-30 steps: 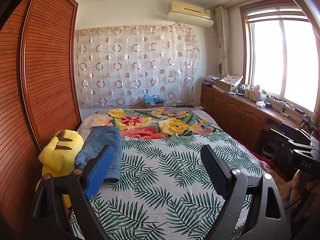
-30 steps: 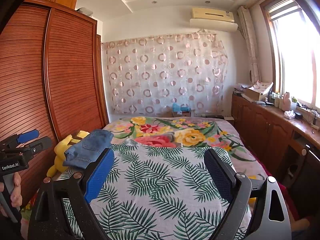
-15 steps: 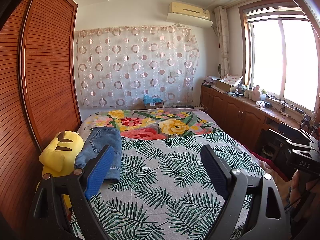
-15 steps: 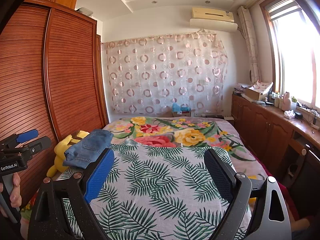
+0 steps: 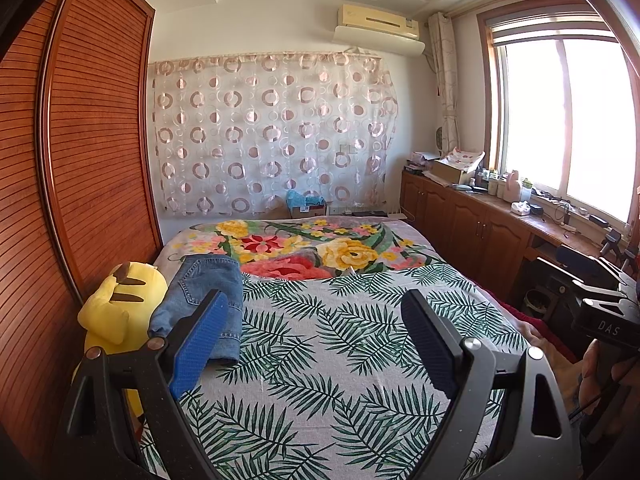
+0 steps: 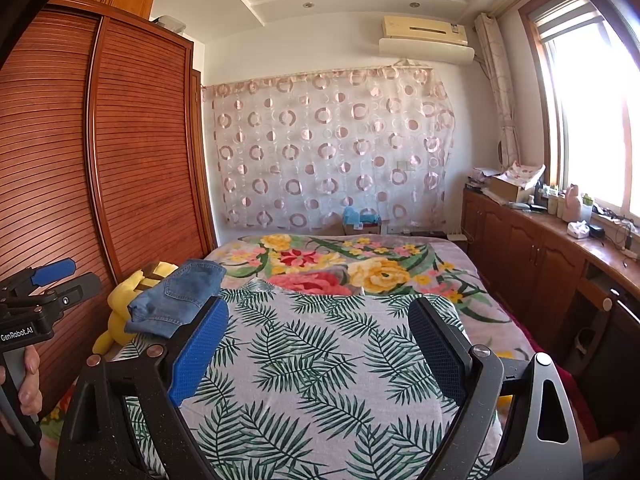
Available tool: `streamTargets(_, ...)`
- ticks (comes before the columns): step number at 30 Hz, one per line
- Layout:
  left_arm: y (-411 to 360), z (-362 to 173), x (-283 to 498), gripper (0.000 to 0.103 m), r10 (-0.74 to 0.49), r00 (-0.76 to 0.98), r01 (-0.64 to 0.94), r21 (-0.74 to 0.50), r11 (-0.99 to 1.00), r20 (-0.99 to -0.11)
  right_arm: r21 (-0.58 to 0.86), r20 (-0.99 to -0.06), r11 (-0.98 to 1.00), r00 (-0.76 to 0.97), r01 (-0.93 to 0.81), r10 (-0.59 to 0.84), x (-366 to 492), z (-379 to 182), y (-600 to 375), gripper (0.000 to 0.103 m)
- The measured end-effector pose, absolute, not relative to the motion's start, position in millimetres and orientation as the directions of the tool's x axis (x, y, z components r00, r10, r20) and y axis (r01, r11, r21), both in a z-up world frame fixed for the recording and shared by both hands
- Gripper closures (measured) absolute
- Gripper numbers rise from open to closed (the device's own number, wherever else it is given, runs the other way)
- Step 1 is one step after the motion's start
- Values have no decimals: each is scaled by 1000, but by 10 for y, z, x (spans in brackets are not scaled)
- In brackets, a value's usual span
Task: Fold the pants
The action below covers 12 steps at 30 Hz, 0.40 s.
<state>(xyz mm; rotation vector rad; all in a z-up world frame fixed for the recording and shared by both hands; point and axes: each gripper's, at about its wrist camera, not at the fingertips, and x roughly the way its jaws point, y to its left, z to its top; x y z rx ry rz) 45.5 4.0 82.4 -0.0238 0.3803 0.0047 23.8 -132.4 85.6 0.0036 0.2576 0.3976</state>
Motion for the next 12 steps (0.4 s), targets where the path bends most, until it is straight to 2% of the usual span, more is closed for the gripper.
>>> streamTargets(12,41,819,453,14,0,929,-9,-23,1000,-371,53,-247,923,890,-382,383,229,858,-1310,11)
